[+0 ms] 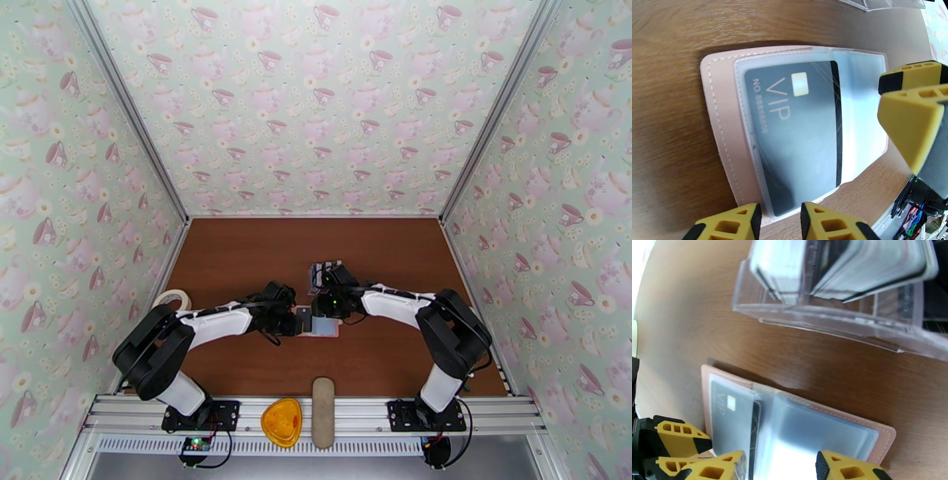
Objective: Put the credit cards into the card holder
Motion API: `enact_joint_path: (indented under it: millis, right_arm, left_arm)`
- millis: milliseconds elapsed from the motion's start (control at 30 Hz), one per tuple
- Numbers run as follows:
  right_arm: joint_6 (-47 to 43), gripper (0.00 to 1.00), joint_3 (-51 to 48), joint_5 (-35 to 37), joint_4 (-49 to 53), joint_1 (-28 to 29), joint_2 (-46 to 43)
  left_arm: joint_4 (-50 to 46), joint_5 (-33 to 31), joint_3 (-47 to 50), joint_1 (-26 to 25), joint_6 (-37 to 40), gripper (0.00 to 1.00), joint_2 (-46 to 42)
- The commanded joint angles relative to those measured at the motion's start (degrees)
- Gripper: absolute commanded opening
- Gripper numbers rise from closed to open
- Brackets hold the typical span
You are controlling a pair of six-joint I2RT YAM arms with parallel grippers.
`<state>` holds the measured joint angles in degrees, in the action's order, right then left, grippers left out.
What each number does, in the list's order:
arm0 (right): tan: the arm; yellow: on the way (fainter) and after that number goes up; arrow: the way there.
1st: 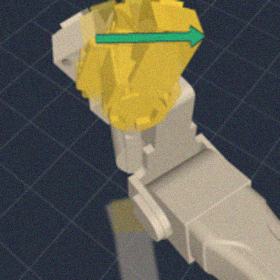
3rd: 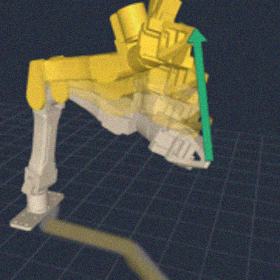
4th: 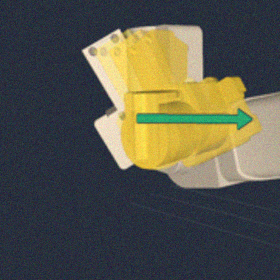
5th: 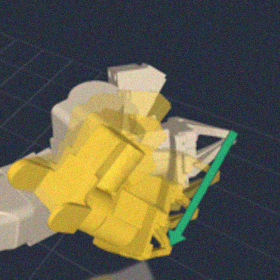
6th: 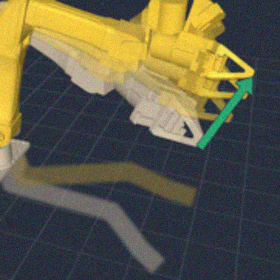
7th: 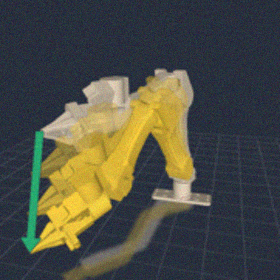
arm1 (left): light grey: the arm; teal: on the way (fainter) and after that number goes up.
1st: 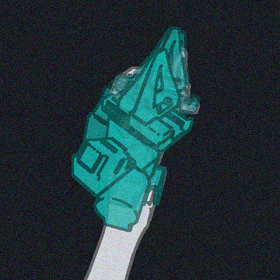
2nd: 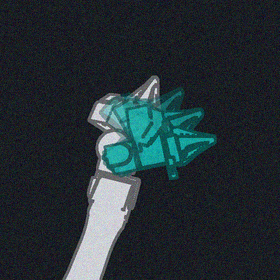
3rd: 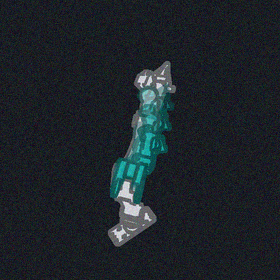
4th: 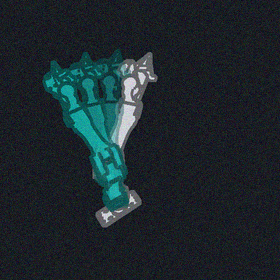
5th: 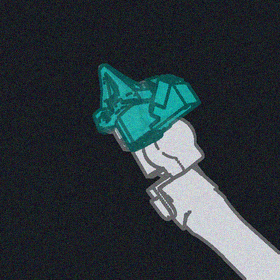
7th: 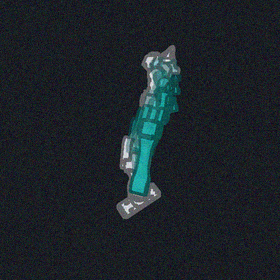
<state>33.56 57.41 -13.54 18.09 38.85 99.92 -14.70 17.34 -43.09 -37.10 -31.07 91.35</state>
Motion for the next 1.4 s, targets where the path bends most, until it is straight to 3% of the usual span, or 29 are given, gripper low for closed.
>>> enact_joint_path:
  millis: [0, 533, 1367]
  right_arm:
    - [-1.28, 0.52, 1.74, 1.06, -0.08, -0.65, 0.10]
    - [-2.44, 0.51, 2.43, 2.64, 1.97, -1.47, 2.09]
    - [2.83, 0.51, -0.16, -2.44, -2.57, 2.05, 2.54]
  left_arm:
    - [-1.29, -1.77, 1.61, 0.79, 0.83, 0.37, 1.97]
    - [-1.68, -1.48, 1.43, 1.32, 1.29, 0.39, 2.01]
    - [2.27, 3.13, 3.16, 2.08, 0.62, 0.49, 1.65]
